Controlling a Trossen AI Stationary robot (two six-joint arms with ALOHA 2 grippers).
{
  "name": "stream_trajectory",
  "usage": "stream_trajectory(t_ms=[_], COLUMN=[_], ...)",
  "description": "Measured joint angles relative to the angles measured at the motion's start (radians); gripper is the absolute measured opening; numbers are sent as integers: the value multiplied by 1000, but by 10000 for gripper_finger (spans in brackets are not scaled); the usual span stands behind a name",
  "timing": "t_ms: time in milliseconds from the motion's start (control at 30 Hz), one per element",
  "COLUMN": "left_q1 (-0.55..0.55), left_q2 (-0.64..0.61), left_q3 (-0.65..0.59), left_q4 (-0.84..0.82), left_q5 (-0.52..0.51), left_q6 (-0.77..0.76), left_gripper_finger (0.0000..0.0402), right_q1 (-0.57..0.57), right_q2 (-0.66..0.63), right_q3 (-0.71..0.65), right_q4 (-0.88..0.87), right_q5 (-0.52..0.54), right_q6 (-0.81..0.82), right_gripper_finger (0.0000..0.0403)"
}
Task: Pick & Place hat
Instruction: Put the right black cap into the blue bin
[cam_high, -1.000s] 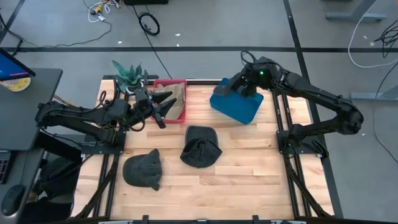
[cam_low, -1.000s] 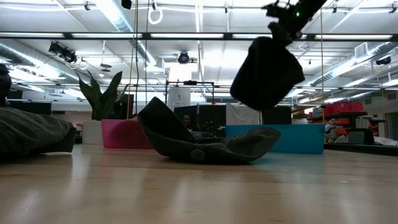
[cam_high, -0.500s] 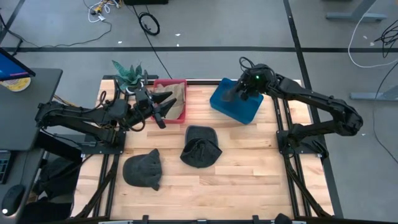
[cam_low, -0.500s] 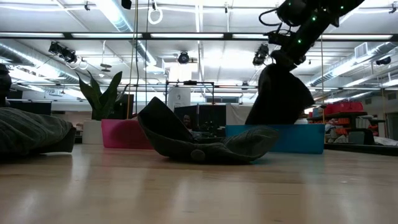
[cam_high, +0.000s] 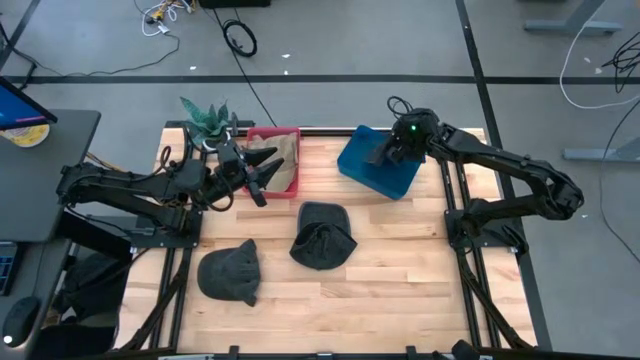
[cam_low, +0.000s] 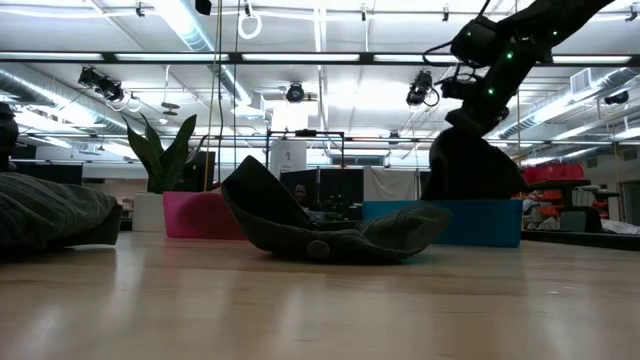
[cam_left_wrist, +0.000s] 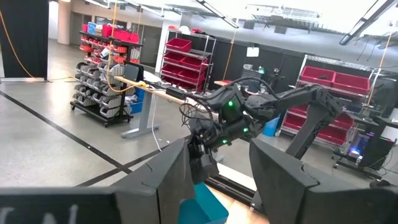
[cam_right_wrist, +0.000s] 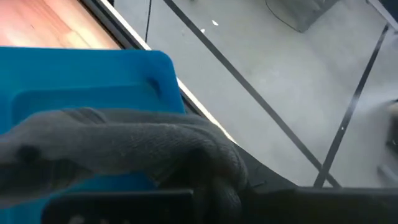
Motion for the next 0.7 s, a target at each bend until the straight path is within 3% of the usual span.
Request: stream_trajectory(t_ms=[500, 700], left_q1=[0, 0], left_q2=[0, 0], left_q3=[0, 0], left_q4=[0, 0], left_q5=[0, -1], left_q6=[0, 0], left_gripper_finger=[181, 181], right_q1=[-1, 7], right_q2=[0, 0], right_q3=[-113, -113], right_q4=[125, 222], right_q5=[-18, -113], right_q6=[-102, -106], right_gripper_finger=[27, 25])
